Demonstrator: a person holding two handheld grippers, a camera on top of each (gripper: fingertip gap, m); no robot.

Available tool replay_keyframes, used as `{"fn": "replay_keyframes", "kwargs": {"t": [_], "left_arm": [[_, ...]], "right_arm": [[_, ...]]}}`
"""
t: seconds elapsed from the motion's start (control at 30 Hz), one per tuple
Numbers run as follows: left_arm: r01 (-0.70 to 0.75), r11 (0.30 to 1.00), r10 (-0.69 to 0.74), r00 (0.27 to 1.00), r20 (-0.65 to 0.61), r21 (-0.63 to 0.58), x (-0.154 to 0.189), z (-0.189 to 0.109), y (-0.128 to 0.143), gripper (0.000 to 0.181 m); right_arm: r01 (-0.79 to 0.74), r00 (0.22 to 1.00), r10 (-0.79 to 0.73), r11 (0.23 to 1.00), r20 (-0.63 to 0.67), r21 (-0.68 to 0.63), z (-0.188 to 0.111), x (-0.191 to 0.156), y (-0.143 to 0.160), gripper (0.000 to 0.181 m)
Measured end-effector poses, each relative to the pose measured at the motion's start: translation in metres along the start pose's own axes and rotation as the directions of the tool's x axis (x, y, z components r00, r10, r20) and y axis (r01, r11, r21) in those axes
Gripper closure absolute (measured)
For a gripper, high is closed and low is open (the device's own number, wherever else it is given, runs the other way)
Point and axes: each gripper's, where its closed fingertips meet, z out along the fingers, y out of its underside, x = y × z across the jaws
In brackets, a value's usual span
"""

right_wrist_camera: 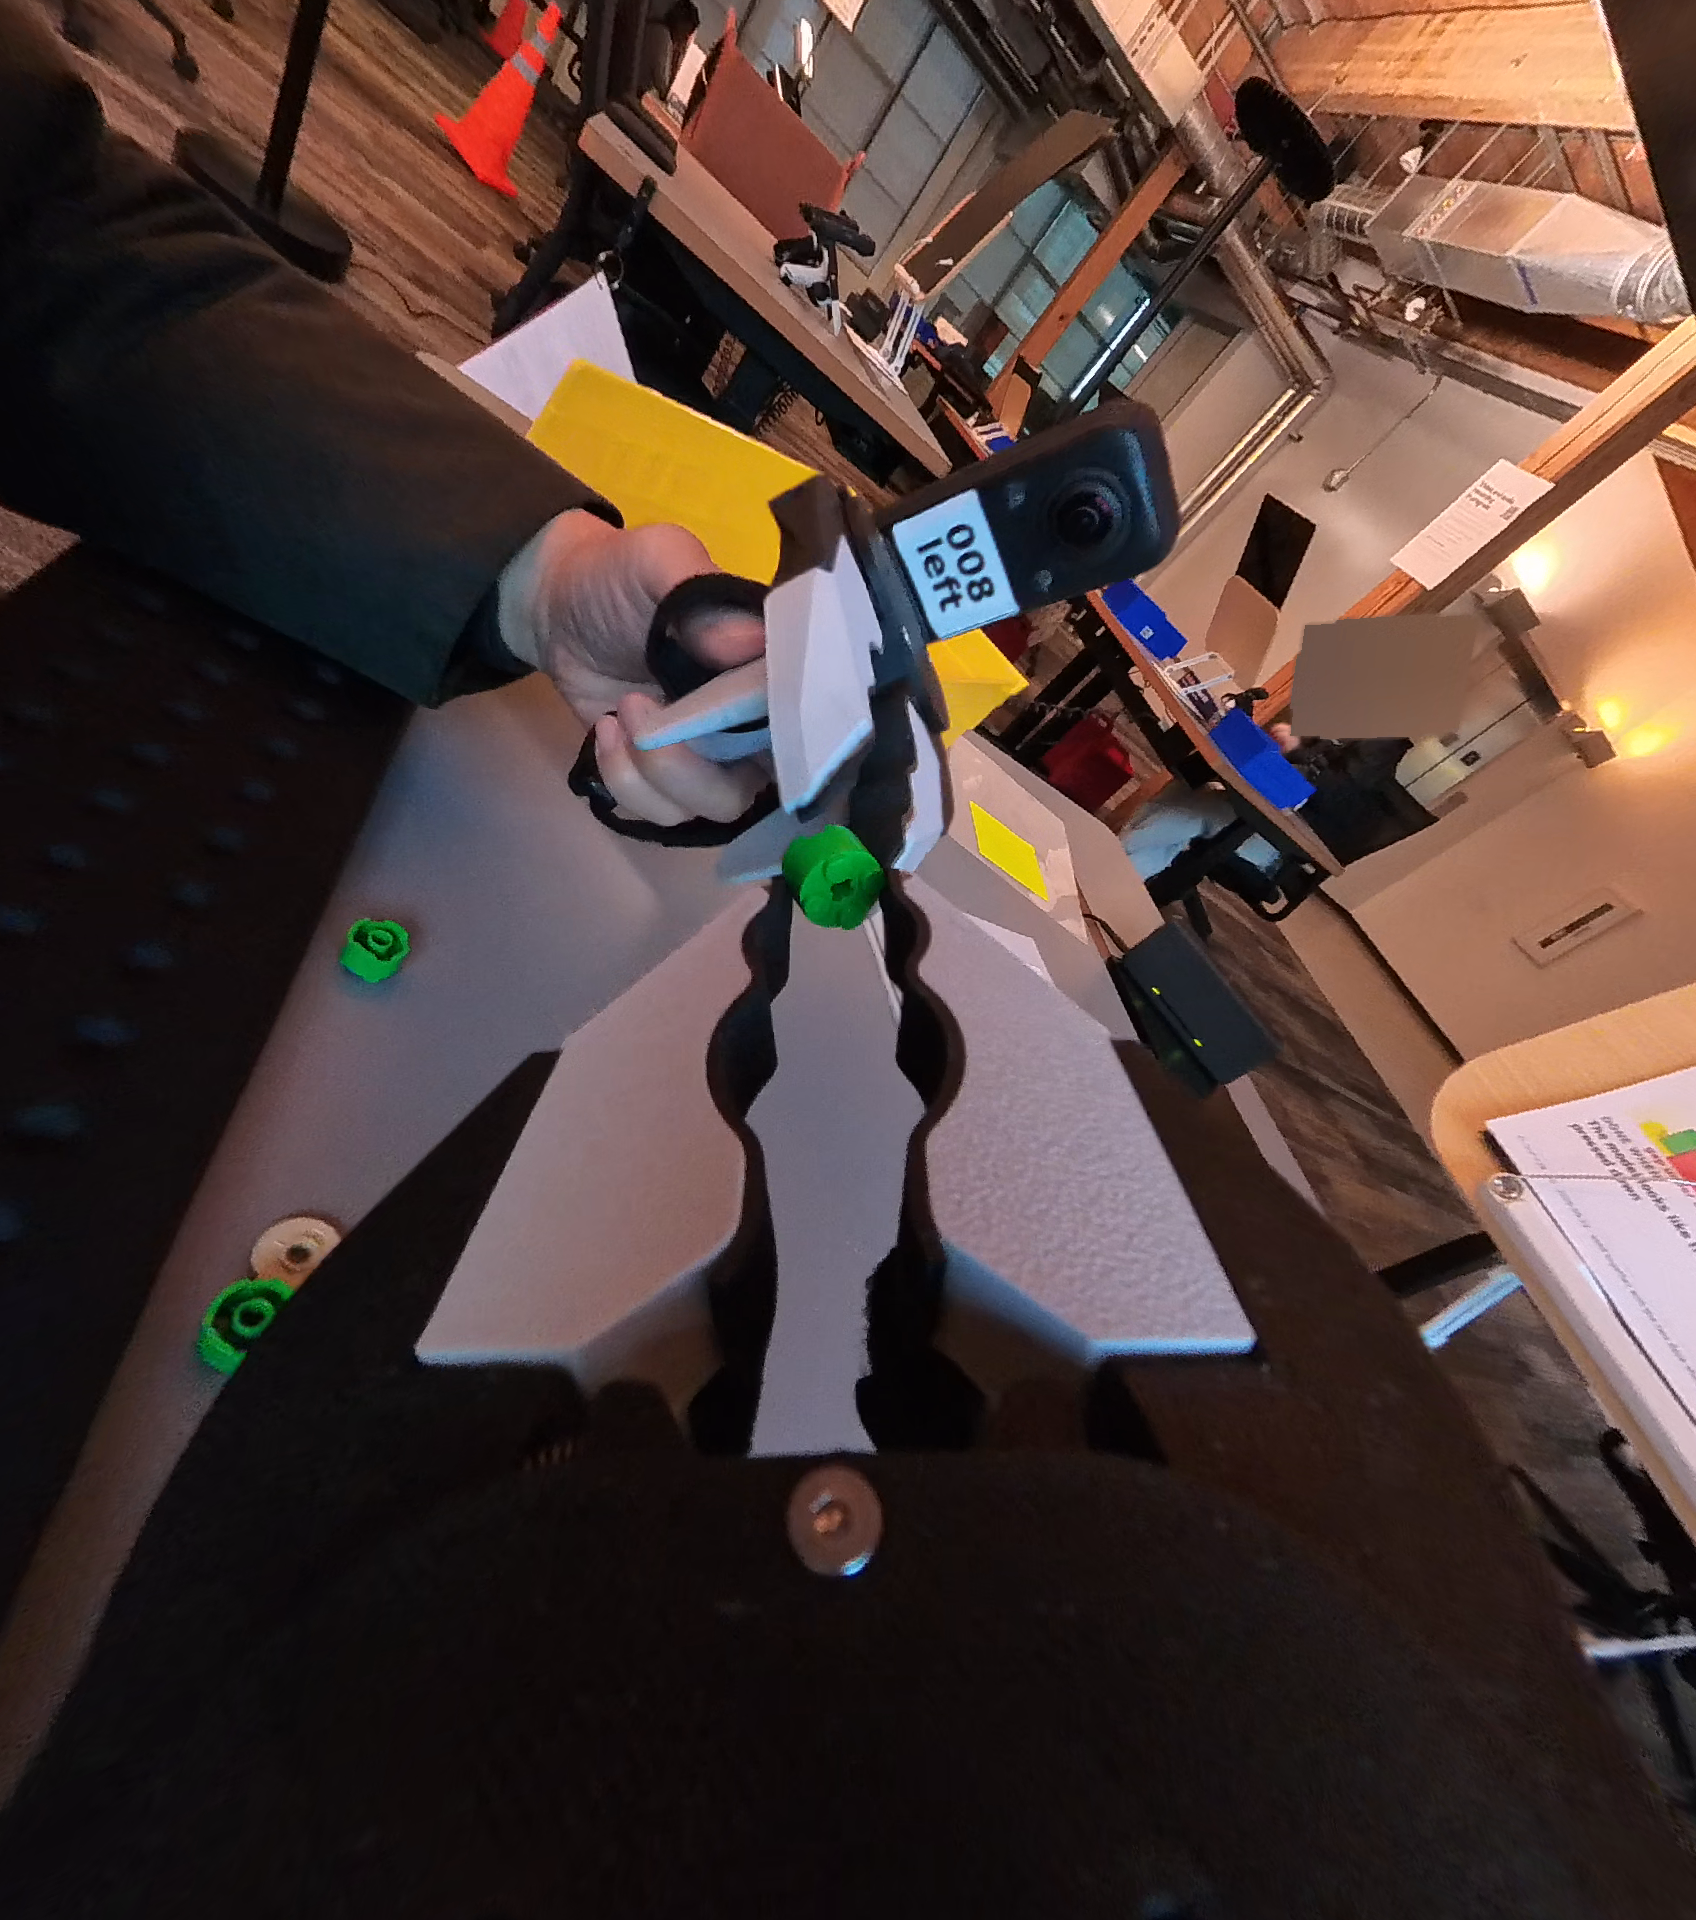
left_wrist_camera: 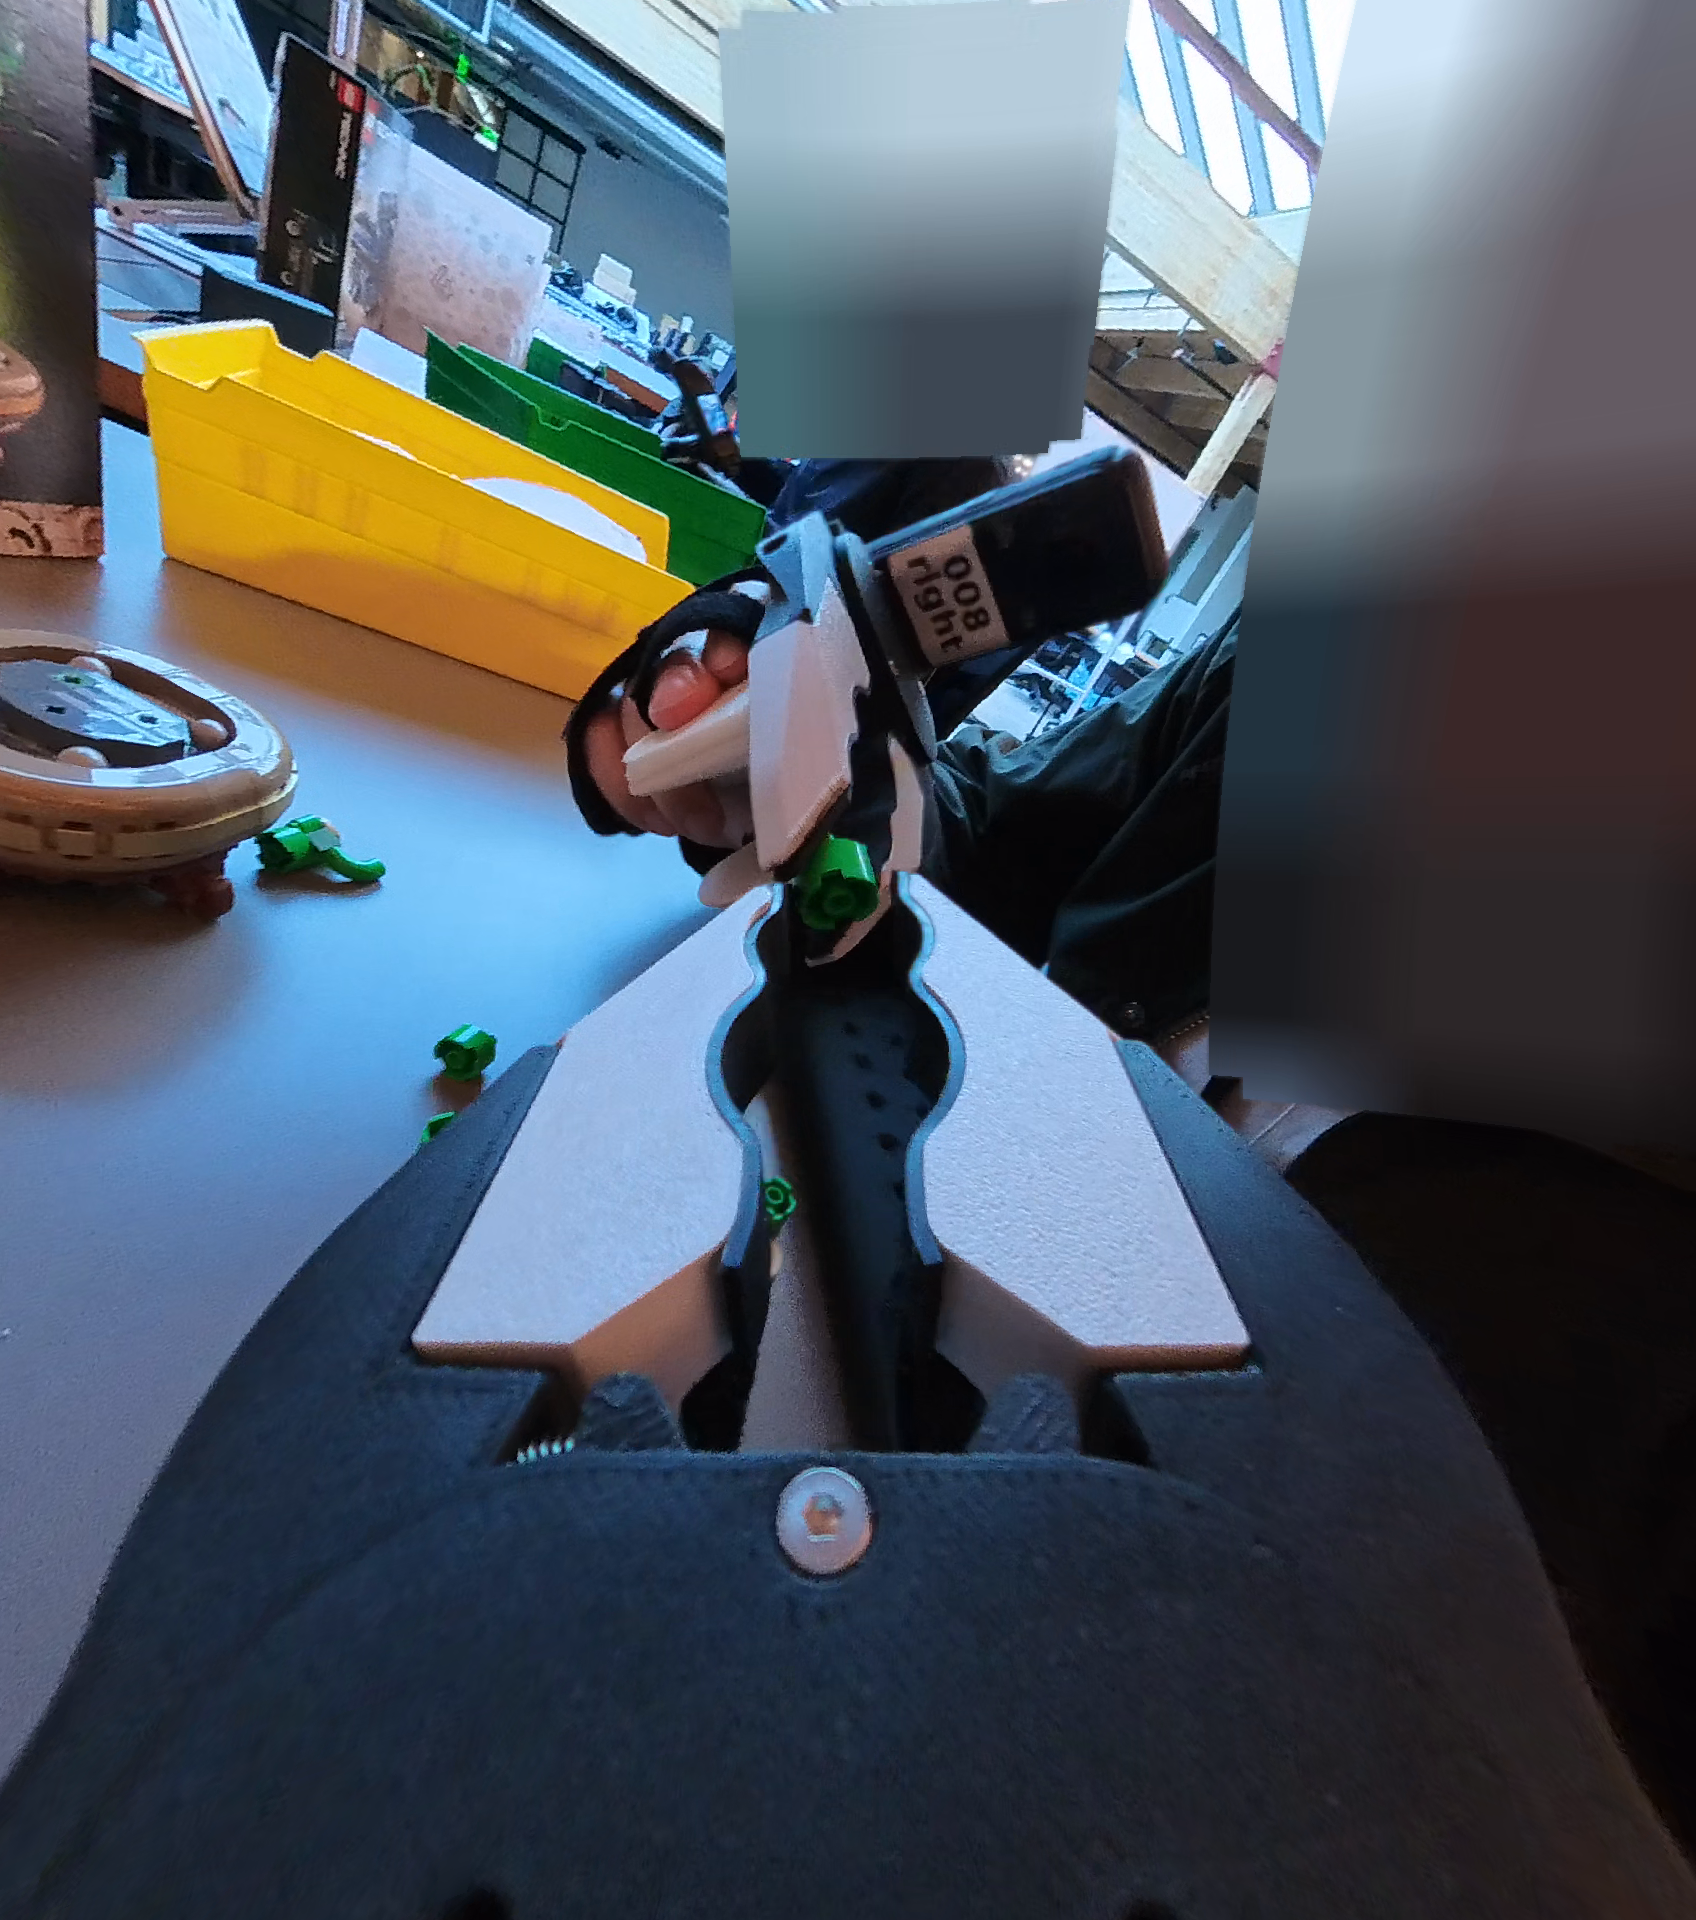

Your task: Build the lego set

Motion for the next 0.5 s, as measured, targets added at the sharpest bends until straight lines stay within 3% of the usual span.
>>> {"fn": "replay_keyframes", "kwargs": {"t": [0.2,0.33,0.5], "left_arm": [[-0.021,0.998,0.025,0.998,0.065,-0.060,-0.011,0.003,0.011,0.167],[-0.038,0.998,0.040,0.998,0.044,-0.053,-0.008,0.003,0.010,0.168],[-0.031,0.992,0.052,0.984,-0.173,0.121,0.027,-0.011,-0.018,0.168]], "right_arm": [[0.153,0.988,-0.155,0.985,-0.023,-0.078,0.003,-0.002,0.012,0.165],[0.186,0.981,-0.189,0.980,-0.039,-0.069,0.004,-0.003,0.011,0.165],[0.101,0.988,-0.096,0.994,-0.120,0.031,-0.008,0.016,-0.005,0.149]]}}
